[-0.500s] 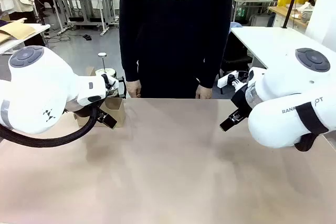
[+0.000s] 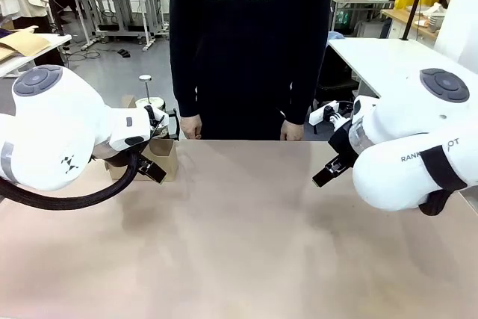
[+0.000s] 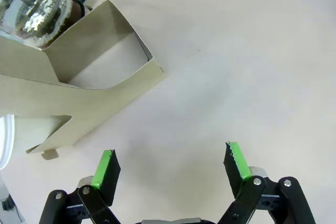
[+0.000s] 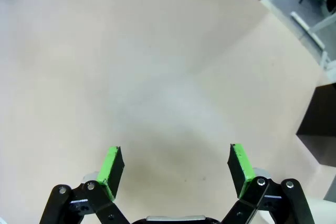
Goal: Pour a drink into a cup and package it in a carrier.
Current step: Pick up the 600 ml Paper Cup and place it in the middle top area of the table.
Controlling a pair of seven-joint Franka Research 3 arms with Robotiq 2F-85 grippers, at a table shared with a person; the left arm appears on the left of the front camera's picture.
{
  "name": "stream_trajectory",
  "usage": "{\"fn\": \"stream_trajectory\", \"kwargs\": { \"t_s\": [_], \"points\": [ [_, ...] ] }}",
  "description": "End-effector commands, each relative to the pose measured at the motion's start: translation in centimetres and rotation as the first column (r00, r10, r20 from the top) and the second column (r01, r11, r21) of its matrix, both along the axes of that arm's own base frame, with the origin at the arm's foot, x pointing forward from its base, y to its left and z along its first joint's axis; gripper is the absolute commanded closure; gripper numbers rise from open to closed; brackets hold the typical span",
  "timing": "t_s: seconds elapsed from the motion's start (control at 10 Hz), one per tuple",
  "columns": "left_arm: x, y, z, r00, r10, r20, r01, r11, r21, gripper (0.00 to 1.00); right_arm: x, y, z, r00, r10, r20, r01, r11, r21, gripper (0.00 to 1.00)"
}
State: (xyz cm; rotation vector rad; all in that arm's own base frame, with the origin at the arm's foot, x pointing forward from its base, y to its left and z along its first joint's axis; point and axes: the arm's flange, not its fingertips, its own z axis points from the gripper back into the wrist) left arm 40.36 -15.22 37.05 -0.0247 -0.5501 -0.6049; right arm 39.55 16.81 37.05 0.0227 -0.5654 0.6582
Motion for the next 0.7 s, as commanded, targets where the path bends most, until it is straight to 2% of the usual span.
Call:
{"fn": "stream_trajectory", "kwargs": {
  "t_s": [0.0, 0.2, 0.4, 0.6],
  "points": [
    [0.0, 0.0, 0.0, 1.0, 0.001, 0.0, -0.001, 1.0, 0.0, 0.0, 0.0, 0.0, 0.0, 1.0, 0.0, 0.0, 0.0, 1.0, 0.001, 0.0],
    [0.0, 0.0, 0.0, 1.0, 0.001, 0.0, -0.001, 1.0, 0.0, 0.0, 0.0, 0.0, 0.0, 1.0, 0.0, 0.0, 0.0, 1.0, 0.0, 0.0],
    [0.0, 0.0, 0.0, 1.0, 0.001, 0.0, -0.001, 1.0, 0.0, 0.0, 2.1, -4.8, 3.7, 1.0, 0.015, 0.015, -0.015, 1.0, 0.019, 0.0],
    [0.0, 0.0, 0.0, 1.0, 0.001, 0.0, -0.001, 1.0, 0.0, 0.0, 4.8, -10.7, 7.2, 0.998, 0.057, 0.024, -0.059, 0.993, 0.104, 0.0]
  ]
}}
